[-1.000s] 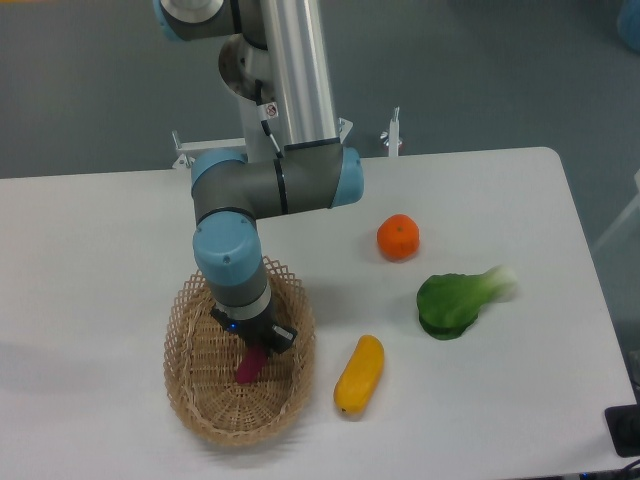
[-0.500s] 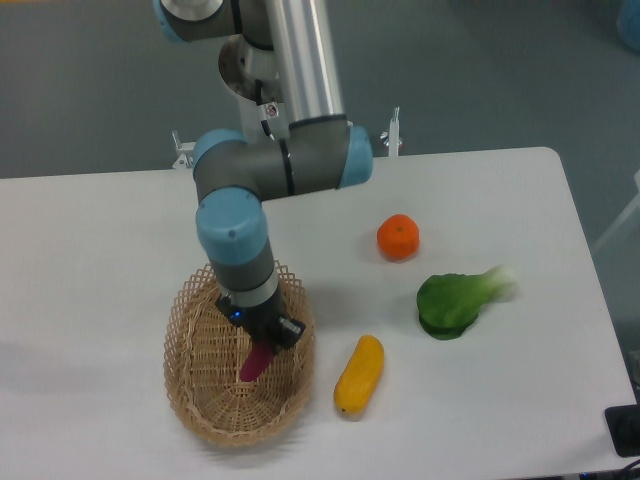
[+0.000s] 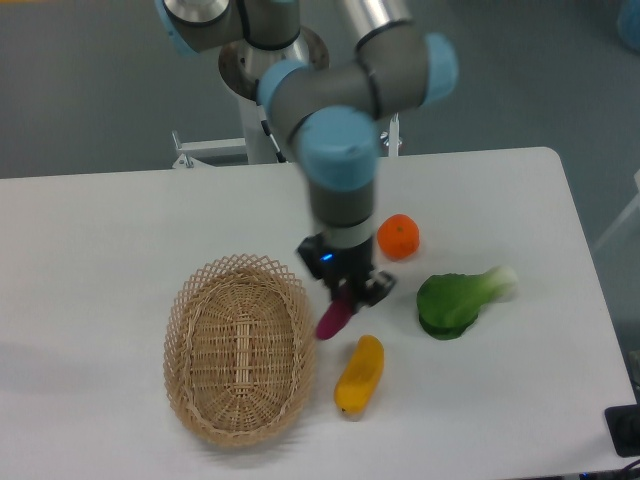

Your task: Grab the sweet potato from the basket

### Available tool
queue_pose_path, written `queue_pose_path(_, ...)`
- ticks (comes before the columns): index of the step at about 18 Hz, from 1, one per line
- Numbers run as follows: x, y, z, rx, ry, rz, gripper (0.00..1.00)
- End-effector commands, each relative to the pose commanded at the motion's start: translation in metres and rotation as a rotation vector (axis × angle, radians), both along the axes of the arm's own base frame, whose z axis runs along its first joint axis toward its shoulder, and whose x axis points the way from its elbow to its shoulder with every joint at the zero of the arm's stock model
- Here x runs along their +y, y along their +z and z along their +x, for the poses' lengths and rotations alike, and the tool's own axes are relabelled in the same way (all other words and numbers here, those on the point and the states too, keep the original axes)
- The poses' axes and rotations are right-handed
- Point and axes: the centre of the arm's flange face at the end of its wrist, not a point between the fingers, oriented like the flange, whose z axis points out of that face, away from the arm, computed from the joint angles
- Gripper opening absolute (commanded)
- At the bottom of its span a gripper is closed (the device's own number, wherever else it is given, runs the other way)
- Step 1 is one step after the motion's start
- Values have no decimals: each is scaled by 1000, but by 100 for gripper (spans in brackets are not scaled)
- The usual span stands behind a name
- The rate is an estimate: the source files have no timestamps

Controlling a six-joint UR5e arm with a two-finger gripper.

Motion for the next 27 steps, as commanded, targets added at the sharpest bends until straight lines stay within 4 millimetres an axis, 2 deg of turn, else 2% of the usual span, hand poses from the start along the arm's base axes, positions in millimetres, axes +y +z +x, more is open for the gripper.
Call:
queue_pose_path(3,-31,10,-35,24,-34,-2,28)
queue_pose_path(6,-48,19,-55,45,-43,4,28)
queue_pose_path(27,-48,24,-58,56,-53,10,30)
